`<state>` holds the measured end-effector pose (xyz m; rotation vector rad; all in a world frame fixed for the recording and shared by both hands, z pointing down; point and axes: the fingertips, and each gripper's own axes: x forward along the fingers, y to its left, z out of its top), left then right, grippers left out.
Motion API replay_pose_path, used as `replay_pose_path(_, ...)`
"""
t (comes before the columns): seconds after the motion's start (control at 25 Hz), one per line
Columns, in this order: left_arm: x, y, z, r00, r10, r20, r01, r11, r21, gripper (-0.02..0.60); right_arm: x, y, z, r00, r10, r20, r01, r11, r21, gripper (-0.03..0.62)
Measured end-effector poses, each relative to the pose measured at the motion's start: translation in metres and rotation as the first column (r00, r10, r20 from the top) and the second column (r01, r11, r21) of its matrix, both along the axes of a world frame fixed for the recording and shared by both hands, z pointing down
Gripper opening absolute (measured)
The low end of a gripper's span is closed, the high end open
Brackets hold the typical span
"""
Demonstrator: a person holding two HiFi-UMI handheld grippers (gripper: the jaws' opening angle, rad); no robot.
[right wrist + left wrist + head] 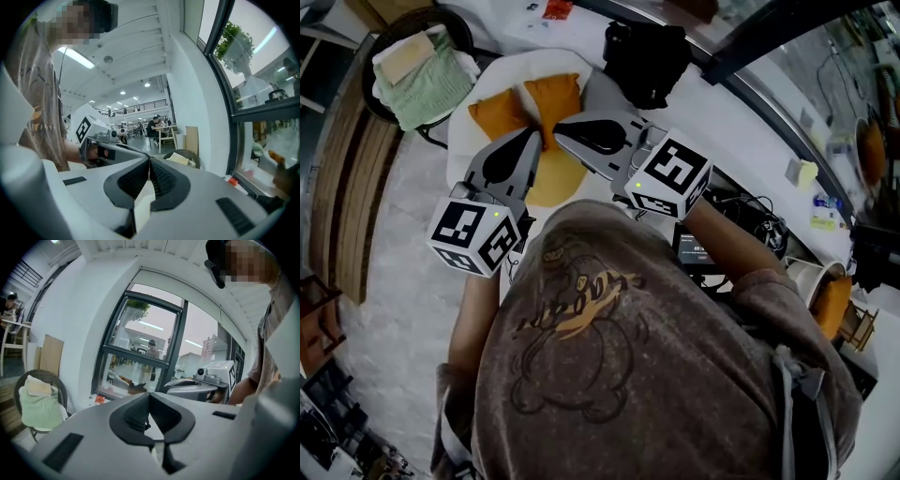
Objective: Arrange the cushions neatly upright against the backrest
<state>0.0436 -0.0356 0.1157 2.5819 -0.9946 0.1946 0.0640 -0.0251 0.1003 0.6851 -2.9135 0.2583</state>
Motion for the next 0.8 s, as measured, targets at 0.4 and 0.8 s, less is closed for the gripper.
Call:
replay_pose_path(0.4, 0.0005, 0.0026, 0.0097, 1.000, 0.010, -0.011, -0.010, 1.000, -0.023, 0.005, -0.0070, 0.0055, -0.0027, 0.997, -0.069, -0.018, 0.070, 0.997, 0.016, 0.021)
replay_pose_path(0.8, 0.0012, 0.0038, 0.0101, 1.000, 0.022, -0.011, -0.022, 0.999, -0.029, 0.005, -0.0074, 0.0066, -0.0032, 0.990, -0.121, -0.068, 0.123, 0.992, 0.027, 0.021)
